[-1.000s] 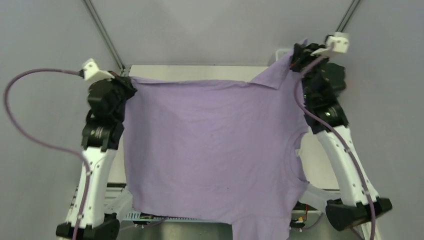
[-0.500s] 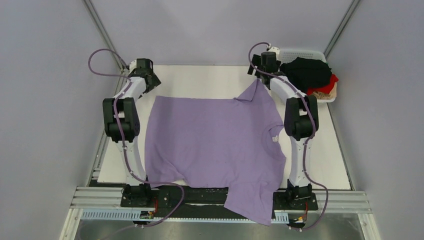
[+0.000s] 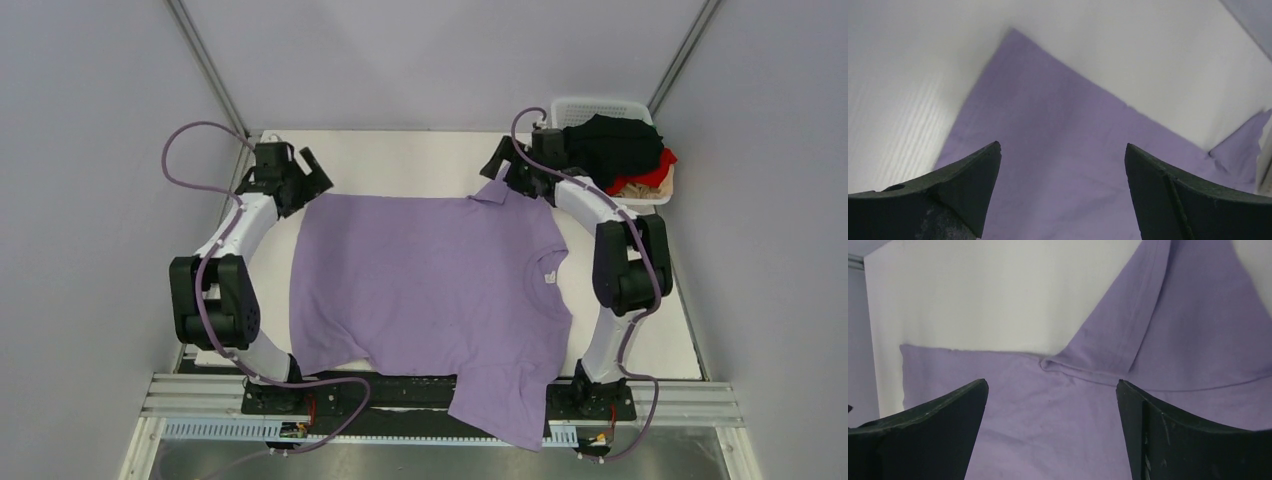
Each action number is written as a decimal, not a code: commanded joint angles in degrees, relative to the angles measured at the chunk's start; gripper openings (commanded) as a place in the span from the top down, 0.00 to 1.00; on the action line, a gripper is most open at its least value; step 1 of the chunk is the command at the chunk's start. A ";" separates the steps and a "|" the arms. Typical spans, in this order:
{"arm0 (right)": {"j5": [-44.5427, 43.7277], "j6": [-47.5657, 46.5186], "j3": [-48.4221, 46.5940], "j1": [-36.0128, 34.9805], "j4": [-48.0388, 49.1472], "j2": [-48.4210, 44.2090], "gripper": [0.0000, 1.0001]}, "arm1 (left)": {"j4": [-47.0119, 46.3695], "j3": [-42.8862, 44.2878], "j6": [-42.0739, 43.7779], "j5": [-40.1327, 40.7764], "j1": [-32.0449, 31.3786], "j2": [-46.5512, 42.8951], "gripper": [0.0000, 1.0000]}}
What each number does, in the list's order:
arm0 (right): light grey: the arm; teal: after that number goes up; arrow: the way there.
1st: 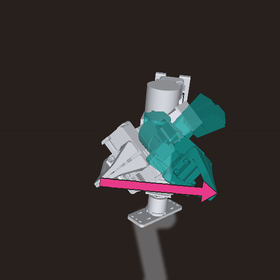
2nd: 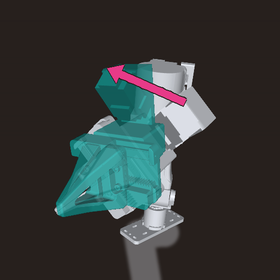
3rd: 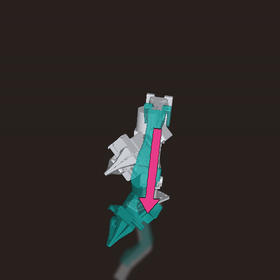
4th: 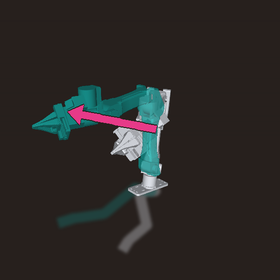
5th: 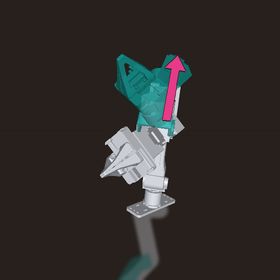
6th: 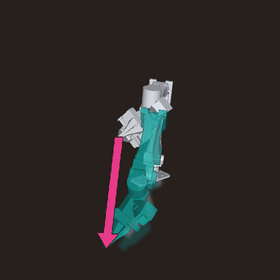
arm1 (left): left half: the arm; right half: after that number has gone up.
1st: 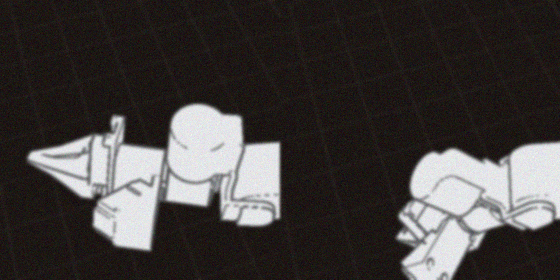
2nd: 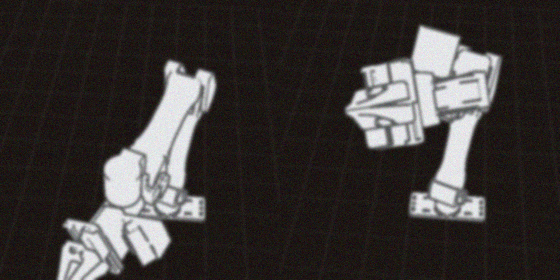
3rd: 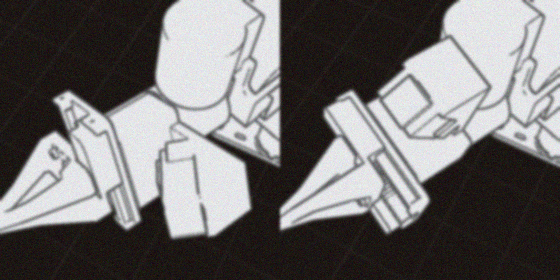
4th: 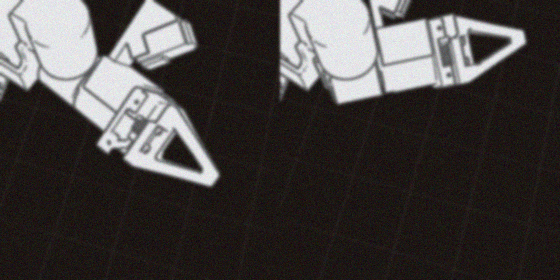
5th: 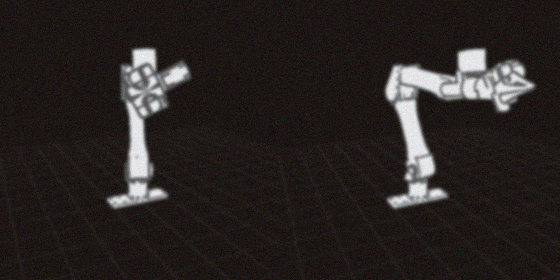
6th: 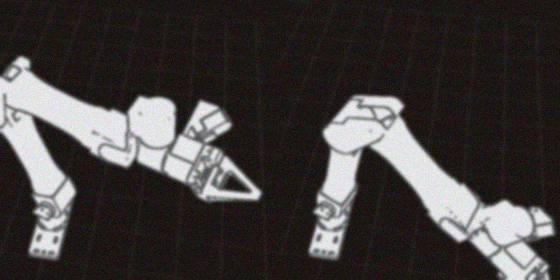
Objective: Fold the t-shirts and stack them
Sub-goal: Flatten out the tshirt, then grab the side of the flattened tshirt closest away from the robot with both arms
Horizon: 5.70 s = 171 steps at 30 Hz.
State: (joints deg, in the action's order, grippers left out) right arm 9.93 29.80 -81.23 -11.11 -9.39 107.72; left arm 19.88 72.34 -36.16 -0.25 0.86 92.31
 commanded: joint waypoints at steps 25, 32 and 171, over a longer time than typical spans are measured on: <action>3.31 7.03 -34.65 -4.46 16.04 36.12 0.00 | 1.85 -13.40 3.46 -1.46 -2.02 7.09 0.00; 7.25 -1.21 -48.89 -6.63 17.54 41.61 0.00 | 3.61 -12.07 4.28 0.02 -2.01 6.32 0.00; -9.36 17.33 40.10 -30.81 -47.27 -33.39 0.37 | 12.90 -38.46 -24.57 24.30 -4.91 -28.39 1.00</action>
State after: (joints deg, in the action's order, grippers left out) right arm 3.05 40.86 -44.07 -41.28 -55.68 72.73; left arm 34.13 34.15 -61.21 24.03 -4.38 66.30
